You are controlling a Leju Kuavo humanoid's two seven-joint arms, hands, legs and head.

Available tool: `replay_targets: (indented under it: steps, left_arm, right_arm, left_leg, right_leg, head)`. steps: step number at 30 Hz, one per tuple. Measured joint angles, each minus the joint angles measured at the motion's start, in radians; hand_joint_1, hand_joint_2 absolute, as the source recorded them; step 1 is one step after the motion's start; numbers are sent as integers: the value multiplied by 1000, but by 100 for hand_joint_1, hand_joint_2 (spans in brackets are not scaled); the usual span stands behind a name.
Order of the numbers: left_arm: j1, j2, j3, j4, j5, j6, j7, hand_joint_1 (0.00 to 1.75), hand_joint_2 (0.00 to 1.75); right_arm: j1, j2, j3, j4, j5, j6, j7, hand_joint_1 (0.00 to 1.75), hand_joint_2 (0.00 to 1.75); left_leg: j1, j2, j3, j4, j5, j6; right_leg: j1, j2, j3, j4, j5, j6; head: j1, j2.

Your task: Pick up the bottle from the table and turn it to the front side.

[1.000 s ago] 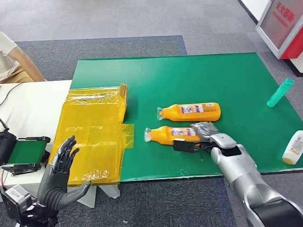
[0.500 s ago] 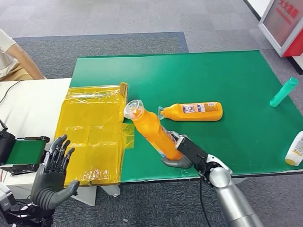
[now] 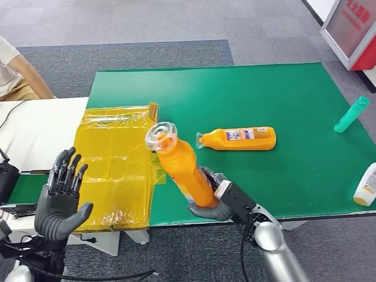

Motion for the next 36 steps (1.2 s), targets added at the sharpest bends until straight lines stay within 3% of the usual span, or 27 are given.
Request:
replay_targets:
  steps: [5, 8, 11, 22, 32, 36]
  left_arm:
    - [-17, 39, -54, 51, -13, 15, 35, 0, 175]
    - [-59, 44, -93, 63, -35, 28, 78, 0, 175]
    - [-97, 36, -133, 63, -21, 33, 124, 0, 175]
    - [-201, 49, -373, 94, 137, -20, 154, 0, 175]
    - [-255, 76, -440, 138, 107, 6, 126, 0, 175]
    - [-269, 78, -454, 139, 10, 52, 117, 0, 175]
  right_arm:
    - [55, 24, 73, -68, 221, -132, -70, 175, 175]
    - [48, 28, 104, -132, 304, -183, -55, 175, 175]
    - [38, 33, 108, -178, 324, -185, -30, 175, 175]
    - [0, 62, 122, -177, 325, -203, -29, 175, 175]
    - [-9, 66, 141, -145, 388, -251, -28, 175, 175]
    - [-5, 66, 153, -148, 430, -258, -10, 175, 175]
  left_leg:
    - [0, 0, -2, 0, 0, 0]
    - [0, 0, -3, 0, 0, 0]
    - [-1, 0, -3, 1, 0, 0]
    - [-1, 0, -3, 1, 1, 1]
    - [-1, 0, -3, 1, 1, 1]
    - [-1, 0, -3, 1, 1, 1]
  right_leg:
    - [0, 0, -2, 0, -1, 0]
    - [0, 0, -3, 0, 0, 0]
    - [-1, 0, -2, 0, 1, 1]
    - [-1, 0, -3, 0, 1, 1]
    - [-1, 0, -3, 0, 1, 2]
    - [-1, 0, -3, 0, 1, 2]
  head:
    - [0, 0]
    - [0, 0]
    - [0, 0]
    - [0, 0]
    - [0, 0]
    - [0, 0]
